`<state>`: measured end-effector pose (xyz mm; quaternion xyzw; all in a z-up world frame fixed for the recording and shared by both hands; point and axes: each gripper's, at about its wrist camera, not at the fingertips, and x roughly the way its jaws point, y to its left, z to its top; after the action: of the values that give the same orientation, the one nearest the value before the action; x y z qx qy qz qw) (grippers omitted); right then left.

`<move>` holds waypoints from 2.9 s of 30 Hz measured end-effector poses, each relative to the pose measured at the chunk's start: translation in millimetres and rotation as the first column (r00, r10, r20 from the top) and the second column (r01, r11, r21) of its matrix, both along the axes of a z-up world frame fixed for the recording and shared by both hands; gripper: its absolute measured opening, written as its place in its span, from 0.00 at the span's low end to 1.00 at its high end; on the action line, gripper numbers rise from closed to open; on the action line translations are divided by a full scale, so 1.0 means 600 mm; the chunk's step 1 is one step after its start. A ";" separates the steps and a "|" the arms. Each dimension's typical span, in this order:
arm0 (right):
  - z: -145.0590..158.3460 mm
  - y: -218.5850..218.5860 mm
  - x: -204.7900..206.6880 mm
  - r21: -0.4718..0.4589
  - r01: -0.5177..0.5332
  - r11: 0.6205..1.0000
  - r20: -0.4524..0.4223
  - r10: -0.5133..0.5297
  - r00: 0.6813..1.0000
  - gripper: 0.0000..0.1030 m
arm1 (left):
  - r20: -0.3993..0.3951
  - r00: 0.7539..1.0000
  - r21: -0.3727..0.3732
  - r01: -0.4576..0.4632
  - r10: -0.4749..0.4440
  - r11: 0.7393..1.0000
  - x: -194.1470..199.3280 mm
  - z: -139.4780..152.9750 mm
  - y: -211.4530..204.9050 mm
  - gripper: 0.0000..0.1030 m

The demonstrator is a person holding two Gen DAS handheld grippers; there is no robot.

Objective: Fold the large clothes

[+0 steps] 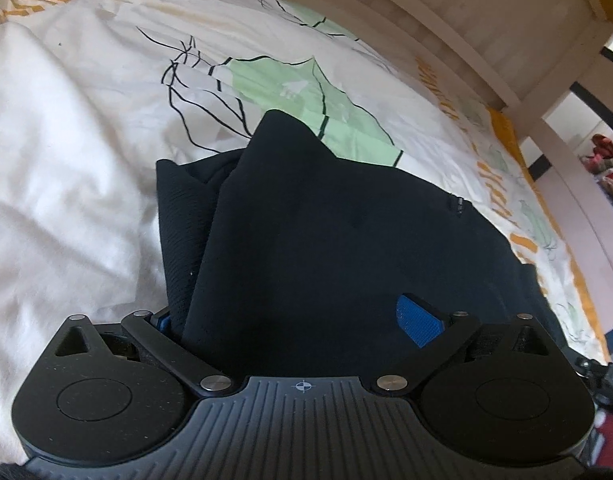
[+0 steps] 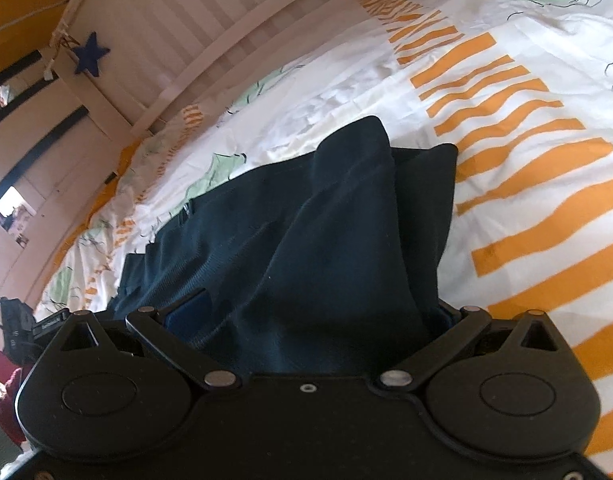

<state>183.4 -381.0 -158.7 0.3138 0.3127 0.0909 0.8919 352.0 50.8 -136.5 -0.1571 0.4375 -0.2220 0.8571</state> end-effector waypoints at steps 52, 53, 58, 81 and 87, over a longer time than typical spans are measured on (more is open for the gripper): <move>0.026 -0.008 -0.155 -0.082 0.124 0.989 -0.115 -0.133 0.984 0.65 | 0.015 0.996 -0.003 -0.091 0.091 0.996 -0.227 0.014 0.046 0.49; 0.025 -0.008 -0.158 -0.086 0.122 0.989 -0.107 -0.131 0.986 0.66 | 0.016 0.996 -0.004 -0.093 0.093 0.996 -0.227 0.012 0.045 0.50; 0.019 -0.001 -0.161 -0.097 0.090 0.991 -0.066 -0.097 0.993 0.78 | 0.019 0.997 -0.013 -0.081 0.081 0.997 -0.226 0.013 0.039 0.64; 0.018 0.016 -0.159 -0.131 0.048 0.990 -0.031 -0.053 0.998 0.94 | 0.230 0.967 0.215 -0.159 0.108 0.964 -0.257 0.129 -0.022 0.75; 0.018 0.018 -0.161 -0.128 0.041 0.991 -0.029 -0.045 0.999 0.98 | 0.249 0.968 0.218 -0.062 0.006 0.974 -0.310 0.141 -0.090 0.75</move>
<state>86.7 -370.4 -148.0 0.2641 0.3250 0.0464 0.9069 165.7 -3.4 -51.9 -0.0383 0.3469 -0.1745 0.9207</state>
